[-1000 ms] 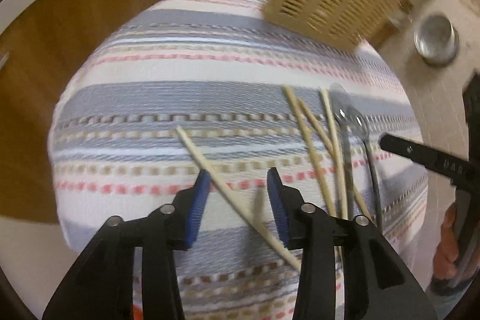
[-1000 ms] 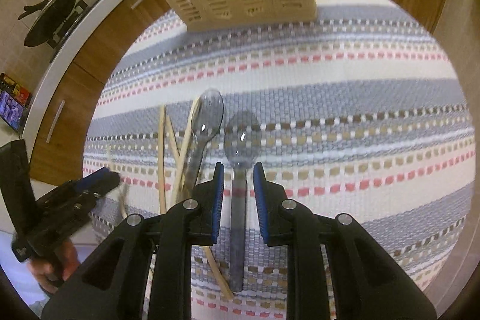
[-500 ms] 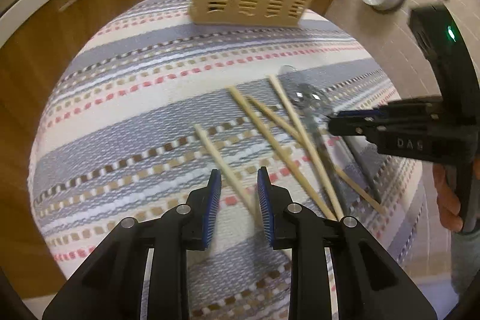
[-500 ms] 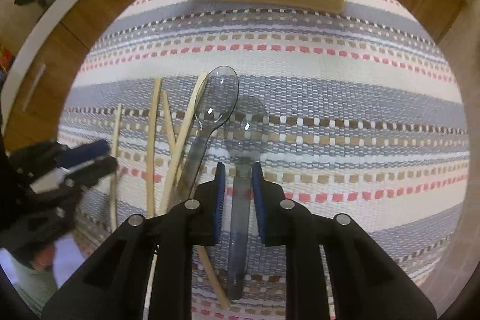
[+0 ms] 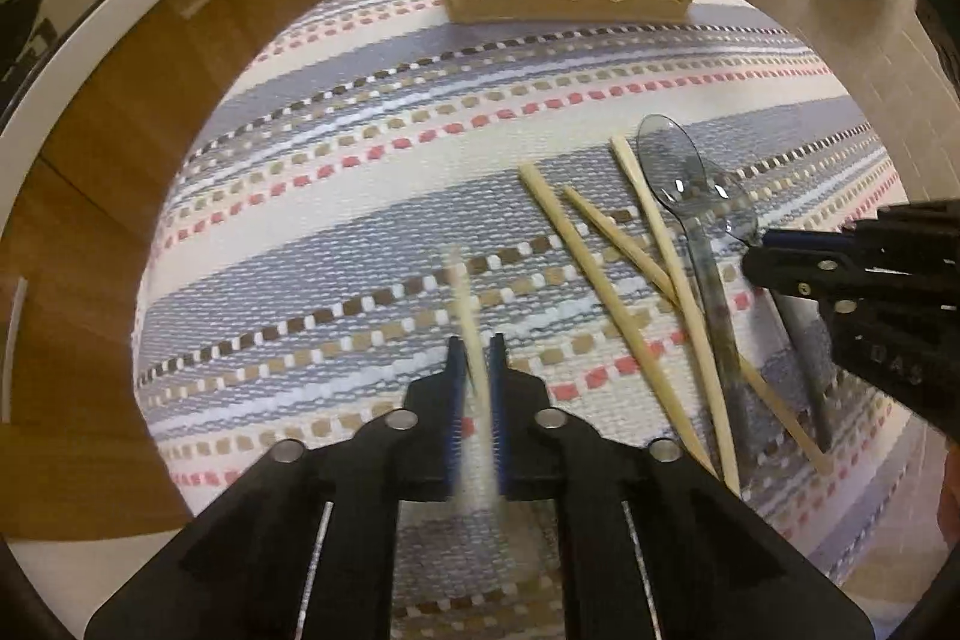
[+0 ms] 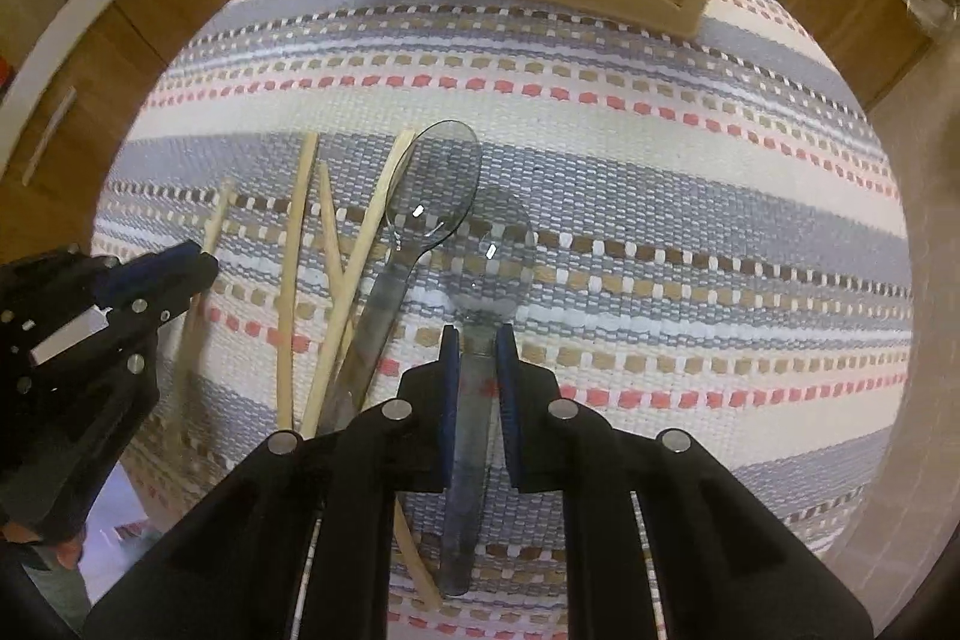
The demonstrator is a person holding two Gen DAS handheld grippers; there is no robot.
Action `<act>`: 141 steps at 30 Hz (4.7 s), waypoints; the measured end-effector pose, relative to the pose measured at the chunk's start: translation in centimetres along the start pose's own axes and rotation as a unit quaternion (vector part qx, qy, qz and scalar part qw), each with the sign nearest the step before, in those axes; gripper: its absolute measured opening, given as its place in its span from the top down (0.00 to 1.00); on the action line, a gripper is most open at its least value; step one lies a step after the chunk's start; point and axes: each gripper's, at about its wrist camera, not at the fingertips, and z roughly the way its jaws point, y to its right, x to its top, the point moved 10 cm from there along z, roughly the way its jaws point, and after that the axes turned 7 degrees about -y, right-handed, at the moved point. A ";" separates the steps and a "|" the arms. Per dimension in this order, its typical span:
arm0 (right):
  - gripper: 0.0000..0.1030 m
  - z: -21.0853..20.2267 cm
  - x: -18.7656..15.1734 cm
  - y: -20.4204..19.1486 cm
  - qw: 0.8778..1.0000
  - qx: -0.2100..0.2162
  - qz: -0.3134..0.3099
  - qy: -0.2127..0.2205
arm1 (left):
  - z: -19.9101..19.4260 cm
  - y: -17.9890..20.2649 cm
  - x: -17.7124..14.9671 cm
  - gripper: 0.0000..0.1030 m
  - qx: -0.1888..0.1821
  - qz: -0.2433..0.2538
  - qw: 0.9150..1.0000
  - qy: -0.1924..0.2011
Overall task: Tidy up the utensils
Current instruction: 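Grasp a wooden chopstick with the left tool while the right tool grasps a clear spoon, then carry the chopstick and spoon over the beige basket and open both tools, then move both open tools back down toward the remaining chopsticks and spoon, then grasp a wooden chopstick with the left tool while the right tool grasps the clear spoon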
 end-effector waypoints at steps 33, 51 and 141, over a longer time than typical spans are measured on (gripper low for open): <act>0.90 -26.8 11.6 5.9 0.882 0.004 0.047 0.470 | -24.6 0.6 20.7 0.97 -0.177 -0.086 0.842 0.503; 0.90 -22.0 21.6 13.6 0.842 -0.044 0.086 0.531 | -18.3 1.3 28.2 0.96 -0.111 -0.136 0.822 0.541; 0.91 -0.5 0.7 3.8 0.994 0.067 0.079 0.027 | -0.6 3.6 1.2 0.88 0.001 0.077 0.993 0.091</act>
